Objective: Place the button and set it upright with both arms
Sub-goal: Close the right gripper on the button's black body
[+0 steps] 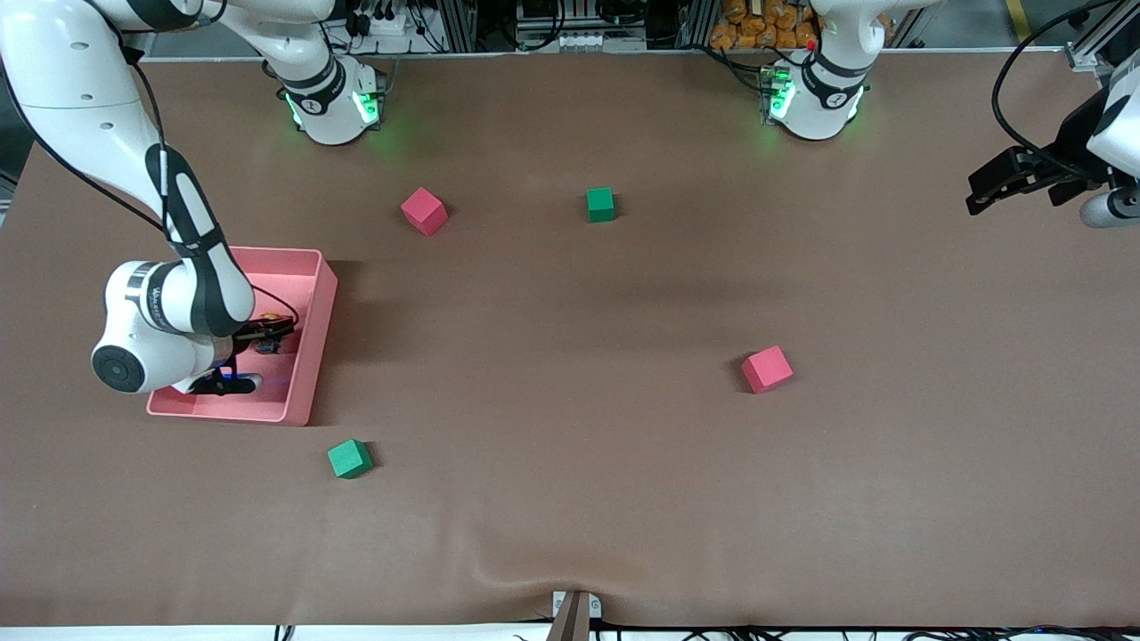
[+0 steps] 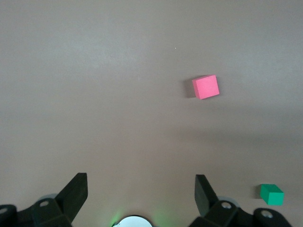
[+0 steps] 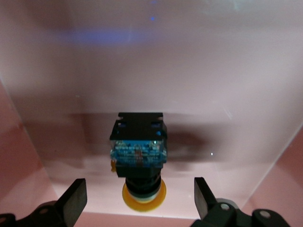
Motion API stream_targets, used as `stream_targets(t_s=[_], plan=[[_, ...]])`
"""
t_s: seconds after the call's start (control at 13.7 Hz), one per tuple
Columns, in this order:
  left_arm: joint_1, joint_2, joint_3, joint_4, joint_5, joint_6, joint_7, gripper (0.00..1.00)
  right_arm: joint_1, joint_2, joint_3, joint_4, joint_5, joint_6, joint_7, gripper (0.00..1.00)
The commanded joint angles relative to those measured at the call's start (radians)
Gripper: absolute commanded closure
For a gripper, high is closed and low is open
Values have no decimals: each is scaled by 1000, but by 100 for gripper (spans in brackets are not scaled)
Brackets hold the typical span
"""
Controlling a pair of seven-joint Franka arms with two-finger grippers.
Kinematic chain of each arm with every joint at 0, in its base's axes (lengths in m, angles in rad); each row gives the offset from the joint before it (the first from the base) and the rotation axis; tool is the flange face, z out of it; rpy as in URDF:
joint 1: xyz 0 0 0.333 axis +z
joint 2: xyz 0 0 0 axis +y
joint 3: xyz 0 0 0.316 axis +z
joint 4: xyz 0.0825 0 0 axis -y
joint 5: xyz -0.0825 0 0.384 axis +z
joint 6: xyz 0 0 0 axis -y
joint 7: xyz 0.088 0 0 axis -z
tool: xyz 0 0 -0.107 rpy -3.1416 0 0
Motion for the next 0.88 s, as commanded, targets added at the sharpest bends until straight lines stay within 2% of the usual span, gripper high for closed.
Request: stream_targets(t_s=[0.0,0.36,0.44,0.66,0.8], plan=[[17,-13,-7,0,6,-1,24,0,13,-4,-11,-38,-19,58,-4,0],[19,-10,-7,3,1,-1,27,0,13,-4,-11,-50,-16,63,-3,0],[19,-10,-7,5,1,5,27,0,13,-4,-11,-50,-16,64,-4,5],[26,-4,-6,3,-1,29,27,0,13,-4,-11,-50,-16,61,-3,37],[34,-4,-7,3,-8,34,27,0,13,-4,-11,-50,-16,60,-3,64]])
